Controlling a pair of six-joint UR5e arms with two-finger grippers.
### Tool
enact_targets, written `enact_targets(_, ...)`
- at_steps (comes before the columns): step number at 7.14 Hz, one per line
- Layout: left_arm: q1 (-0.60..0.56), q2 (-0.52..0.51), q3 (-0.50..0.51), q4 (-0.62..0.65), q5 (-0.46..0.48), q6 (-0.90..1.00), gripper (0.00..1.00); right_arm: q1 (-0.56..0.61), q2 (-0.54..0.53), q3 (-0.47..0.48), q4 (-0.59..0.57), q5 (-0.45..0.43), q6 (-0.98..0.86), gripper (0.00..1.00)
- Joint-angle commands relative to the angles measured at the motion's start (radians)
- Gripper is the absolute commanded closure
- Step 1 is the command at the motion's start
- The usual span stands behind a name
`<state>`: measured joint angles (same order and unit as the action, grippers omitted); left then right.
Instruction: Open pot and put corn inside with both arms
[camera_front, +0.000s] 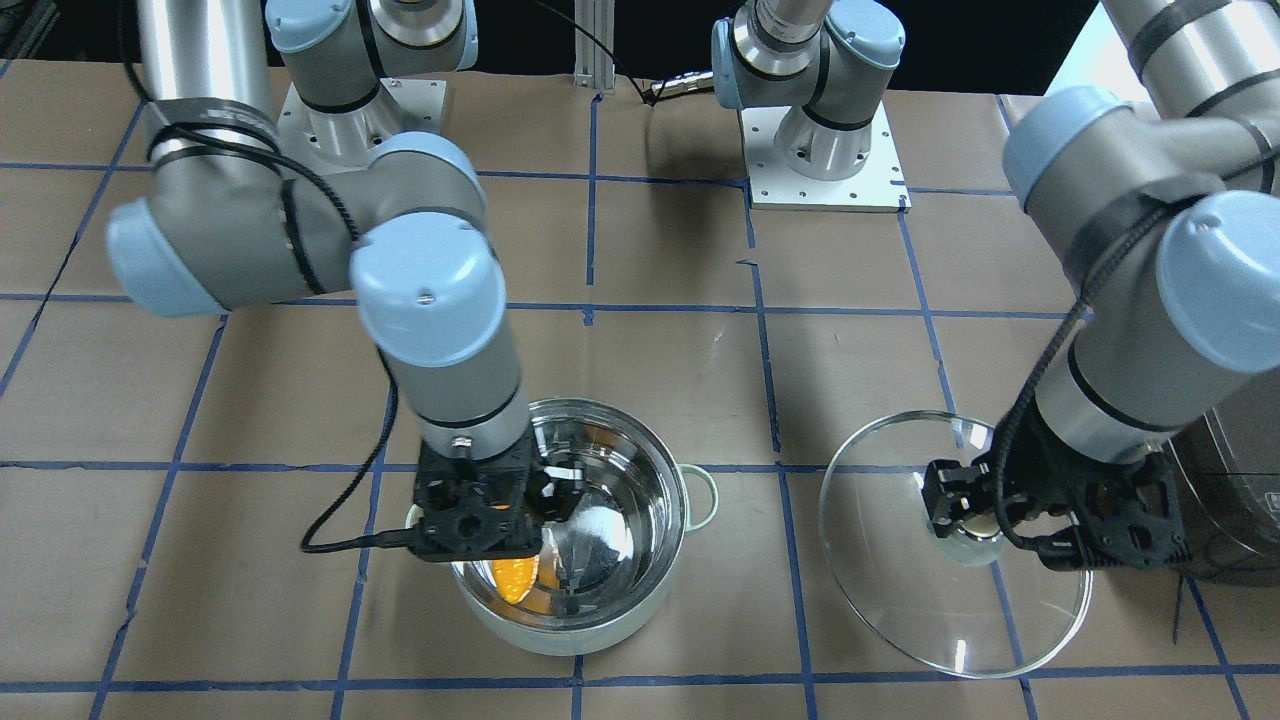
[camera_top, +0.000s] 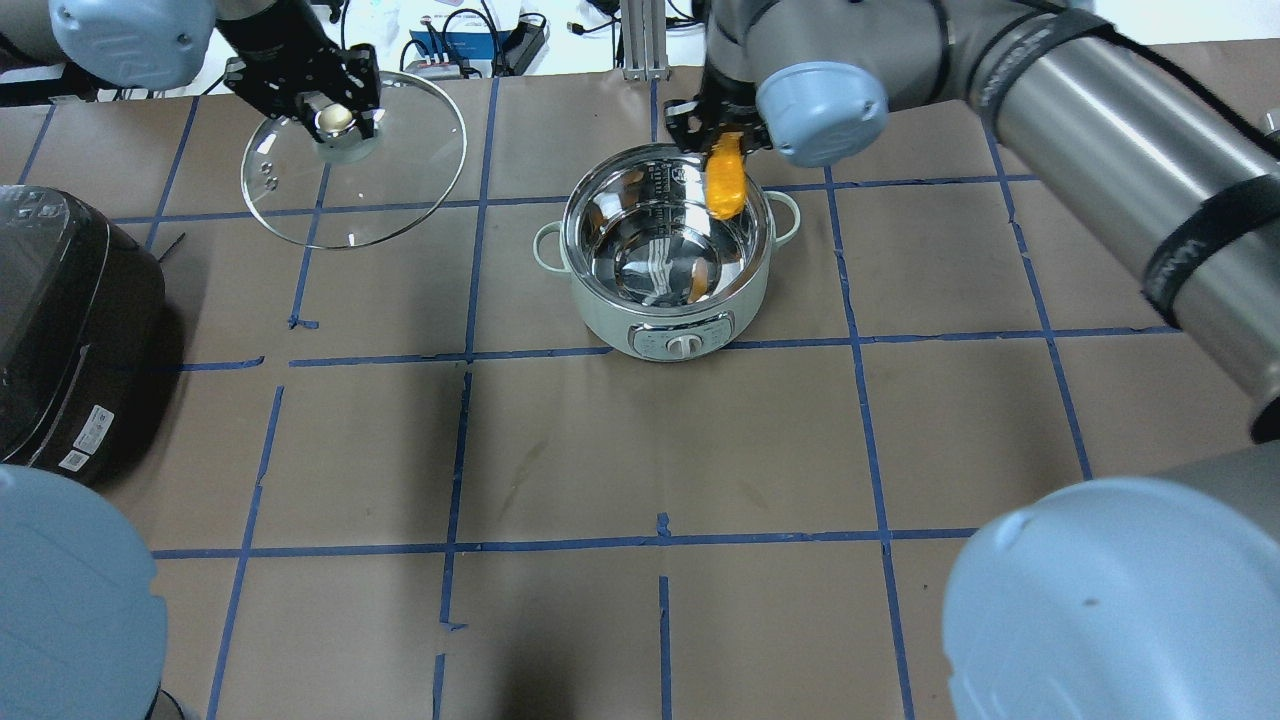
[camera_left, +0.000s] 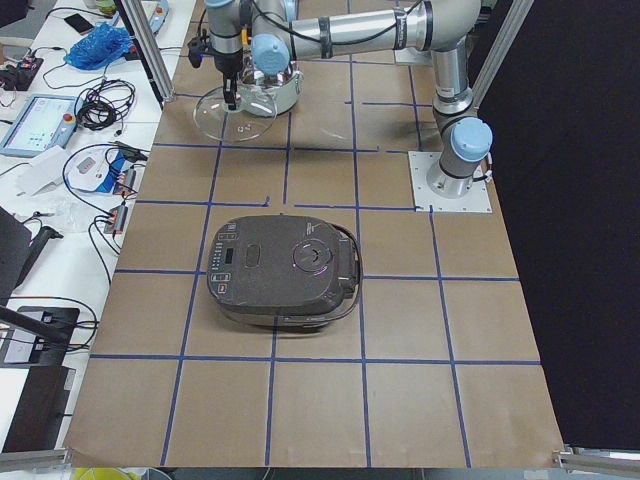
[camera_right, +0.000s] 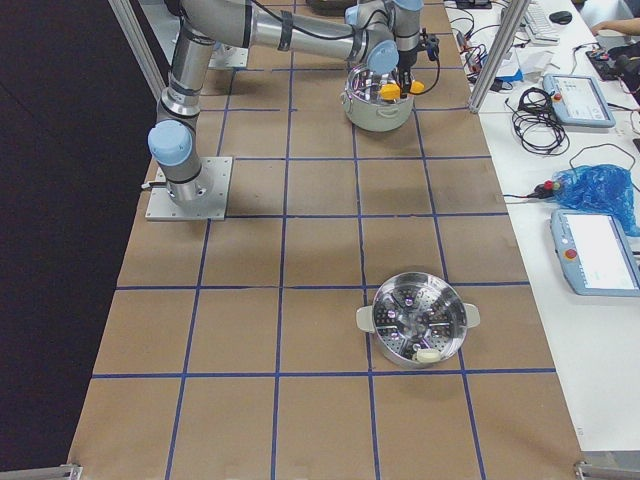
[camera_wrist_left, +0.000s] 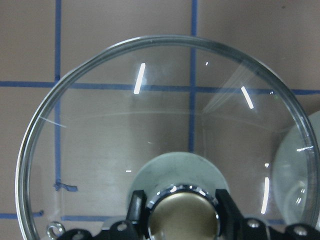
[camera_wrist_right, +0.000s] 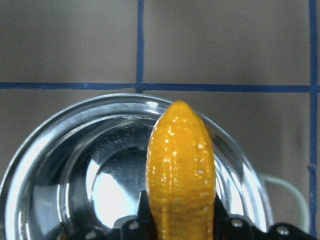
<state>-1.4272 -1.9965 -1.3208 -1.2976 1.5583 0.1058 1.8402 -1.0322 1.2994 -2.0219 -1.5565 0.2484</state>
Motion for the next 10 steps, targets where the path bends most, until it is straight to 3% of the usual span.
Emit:
enact_targets(1, 0.045, -0.086, -0.153, 0.274, 0.000, 0.041, 0.81, 0.059, 0.056, 0.019, -0.029, -0.036, 0.066, 0.91)
enact_targets(2, 0.047, -0.119, -0.203, 0.361, 0.003, 0.040, 0.81, 0.062, 0.057, 0.049, -0.047, -0.036, 0.045, 0.91)
enact_targets(4, 0.045, -0.134, -0.225, 0.362, -0.007, 0.020, 0.81, 0.062, 0.078, 0.099, -0.087, -0.031, 0.045, 0.78)
enact_targets(5, 0.045, -0.142, -0.228, 0.362, -0.007, 0.017, 0.75, 0.062, 0.080, 0.112, -0.093, -0.031, 0.045, 0.77)
enact_targets(6, 0.045, -0.152, -0.229, 0.365, -0.007, 0.021, 0.12, 0.062, 0.084, 0.115, -0.093, -0.033, 0.045, 0.67)
enact_targets(7, 0.044, -0.137, -0.224, 0.357, -0.004, 0.017, 0.00, 0.063, 0.089, 0.115, -0.093, -0.034, 0.046, 0.53)
enact_targets(8, 0.016, -0.101, -0.215, 0.339, 0.006, 0.005, 0.00, 0.062, 0.087, 0.113, -0.093, -0.040, 0.043, 0.22)
enact_targets(9, -0.011, -0.031, -0.201, 0.223, 0.014, -0.033, 0.00, 0.060, 0.077, 0.112, -0.090, -0.039, 0.043, 0.00)
enact_targets(10, -0.039, 0.051, -0.201, 0.127, 0.052, -0.052, 0.00, 0.056, 0.048, 0.103, -0.087, -0.030, 0.043, 0.00)
